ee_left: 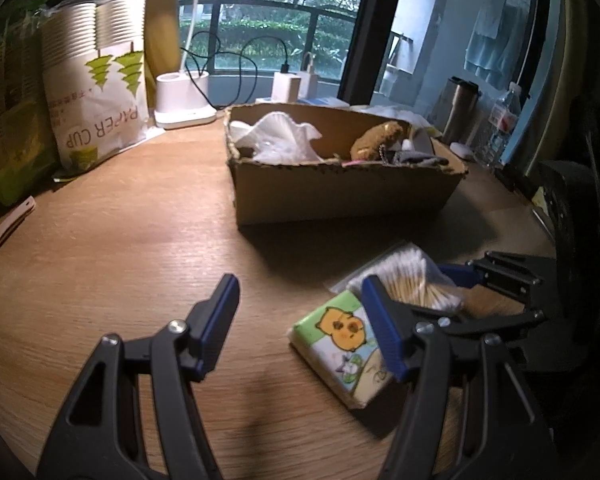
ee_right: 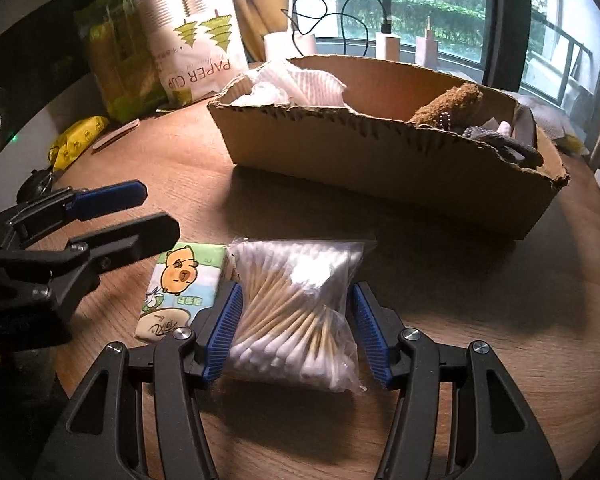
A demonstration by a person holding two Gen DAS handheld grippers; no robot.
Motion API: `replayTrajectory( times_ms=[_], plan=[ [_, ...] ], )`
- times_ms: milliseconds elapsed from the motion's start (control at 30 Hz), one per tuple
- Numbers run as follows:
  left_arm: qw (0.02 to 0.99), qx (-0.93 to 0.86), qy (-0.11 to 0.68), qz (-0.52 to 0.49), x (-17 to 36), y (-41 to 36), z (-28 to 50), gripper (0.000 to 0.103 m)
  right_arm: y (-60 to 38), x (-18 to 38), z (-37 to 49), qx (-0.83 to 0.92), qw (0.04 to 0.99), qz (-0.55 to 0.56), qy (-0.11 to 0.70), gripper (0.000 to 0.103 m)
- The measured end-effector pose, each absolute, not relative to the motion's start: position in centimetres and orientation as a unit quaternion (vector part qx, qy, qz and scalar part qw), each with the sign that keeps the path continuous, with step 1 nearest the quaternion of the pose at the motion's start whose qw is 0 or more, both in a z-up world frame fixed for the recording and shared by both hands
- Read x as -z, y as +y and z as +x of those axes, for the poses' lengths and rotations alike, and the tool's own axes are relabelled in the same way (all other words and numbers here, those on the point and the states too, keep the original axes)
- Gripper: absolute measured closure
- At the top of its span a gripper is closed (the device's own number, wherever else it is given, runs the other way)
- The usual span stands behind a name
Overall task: Organize soft objects
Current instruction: 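Grasp the cotton swab bag with the right tool while the left tool grasps the cartoon tissue pack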
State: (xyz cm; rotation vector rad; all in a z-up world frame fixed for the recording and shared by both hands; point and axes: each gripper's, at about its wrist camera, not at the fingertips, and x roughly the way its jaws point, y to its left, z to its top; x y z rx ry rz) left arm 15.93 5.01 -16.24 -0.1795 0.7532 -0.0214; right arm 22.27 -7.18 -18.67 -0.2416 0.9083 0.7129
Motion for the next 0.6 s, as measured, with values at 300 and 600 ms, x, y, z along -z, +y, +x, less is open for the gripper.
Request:
replayTrajectory(
  times_ms=[300,600],
  plan=[
    [0.919,0.028,0.387,-0.066,16.7,2.7,16.9,0.038,-10.4,18.9,23.6,-0.314,0.842,-0.081,0.431,0.046],
    [0.902,0.005,0.429,-0.039,18.0,1.1,17.7,0.038,-13.7,18.7,24.5,-0.288,0.855,-0.056,0.428,0.049]
  ],
)
